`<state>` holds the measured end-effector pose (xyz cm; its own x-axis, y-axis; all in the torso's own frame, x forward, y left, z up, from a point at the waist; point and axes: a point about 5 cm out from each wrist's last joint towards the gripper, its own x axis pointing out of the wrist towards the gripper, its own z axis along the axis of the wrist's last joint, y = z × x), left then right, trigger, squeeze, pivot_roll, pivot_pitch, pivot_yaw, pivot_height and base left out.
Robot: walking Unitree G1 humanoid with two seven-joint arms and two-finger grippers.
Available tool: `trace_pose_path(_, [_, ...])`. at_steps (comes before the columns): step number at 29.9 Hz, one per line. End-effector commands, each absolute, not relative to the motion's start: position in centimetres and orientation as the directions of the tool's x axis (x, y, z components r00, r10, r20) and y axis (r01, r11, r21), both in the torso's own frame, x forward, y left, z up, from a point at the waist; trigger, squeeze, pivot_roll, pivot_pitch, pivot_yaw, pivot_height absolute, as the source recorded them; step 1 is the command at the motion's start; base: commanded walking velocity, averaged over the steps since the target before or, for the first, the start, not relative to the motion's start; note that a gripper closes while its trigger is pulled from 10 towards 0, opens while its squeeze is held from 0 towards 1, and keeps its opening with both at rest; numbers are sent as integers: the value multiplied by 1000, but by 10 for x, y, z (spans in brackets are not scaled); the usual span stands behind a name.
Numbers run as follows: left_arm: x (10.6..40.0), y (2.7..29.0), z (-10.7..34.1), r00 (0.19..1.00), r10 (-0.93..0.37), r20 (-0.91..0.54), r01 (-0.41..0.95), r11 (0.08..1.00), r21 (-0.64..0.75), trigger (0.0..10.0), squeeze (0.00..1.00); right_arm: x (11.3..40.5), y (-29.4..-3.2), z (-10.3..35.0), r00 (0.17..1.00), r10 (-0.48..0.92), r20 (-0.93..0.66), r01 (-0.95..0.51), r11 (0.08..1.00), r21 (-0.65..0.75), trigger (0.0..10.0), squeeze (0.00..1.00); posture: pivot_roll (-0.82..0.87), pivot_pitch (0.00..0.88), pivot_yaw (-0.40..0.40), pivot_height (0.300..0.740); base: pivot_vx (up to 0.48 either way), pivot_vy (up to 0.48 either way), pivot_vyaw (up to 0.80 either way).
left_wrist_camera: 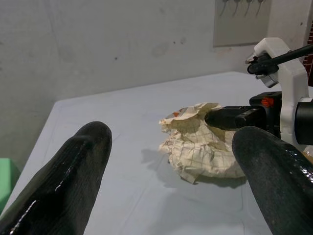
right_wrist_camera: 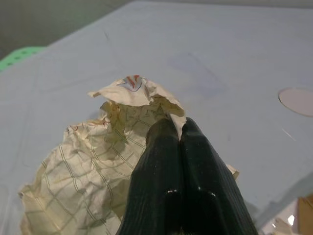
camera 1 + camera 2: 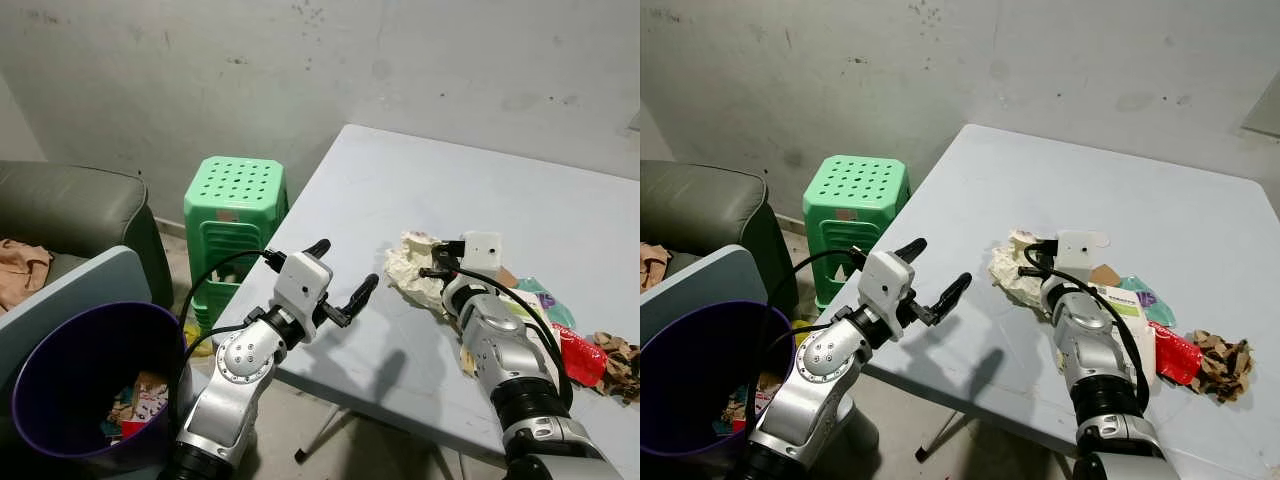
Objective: Picking trash to rubbish bin
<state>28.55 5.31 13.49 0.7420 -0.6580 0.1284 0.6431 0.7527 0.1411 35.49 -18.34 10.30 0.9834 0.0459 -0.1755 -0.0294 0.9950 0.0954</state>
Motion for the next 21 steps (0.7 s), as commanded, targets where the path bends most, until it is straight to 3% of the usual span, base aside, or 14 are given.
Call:
trace_pose_path(1, [289, 53, 138, 740, -658, 138, 640, 752, 154, 10000, 0, 355, -184, 108, 989, 48, -143, -32, 993, 110, 0, 0, -24, 0, -71, 740, 0, 0, 0])
trace_pose_path(6, [293, 56, 141, 752, -643, 148, 627, 766, 144, 10000, 0, 353, -186, 118, 997, 33, -66, -25, 991, 132, 0, 0, -22, 0, -71, 740, 0, 0, 0])
trace_pose_path(7, [294, 58, 142, 760, -632, 154, 616, 775, 140, 10000, 0, 353, -187, 122, 999, 20, -34, -15, 990, 138, 2824, 0, -22, 0, -71, 740, 0, 0, 0])
trace_pose_path(8, [298, 61, 145, 773, -613, 163, 599, 790, 129, 10000, 0, 350, -189, 131, 998, 17, 52, -25, 989, 147, 10000, 0, -21, 0, -72, 740, 0, 0, 0])
trace_pose_path(15, [311, 79, 155, 836, -512, 199, 510, 858, 65, 10000, 0, 335, -185, 149, 972, 46, 229, -88, 980, 180, 10000, 0, -17, 0, -78, 740, 0, 0, 0])
trace_pose_path(17, [318, 95, 155, 891, -413, 191, 407, 911, 74, 10000, 0, 321, -181, 154, 951, 63, 303, -117, 979, 165, 10000, 0, -12, 0, -80, 740, 0, 0, 0])
trace_pose_path(21, [319, 109, 154, 906, -371, 206, 365, 929, 65, 10000, 0, 310, -181, 150, 955, 28, 295, -75, 986, 146, 10000, 0, -11, 0, -79, 740, 0, 0, 0])
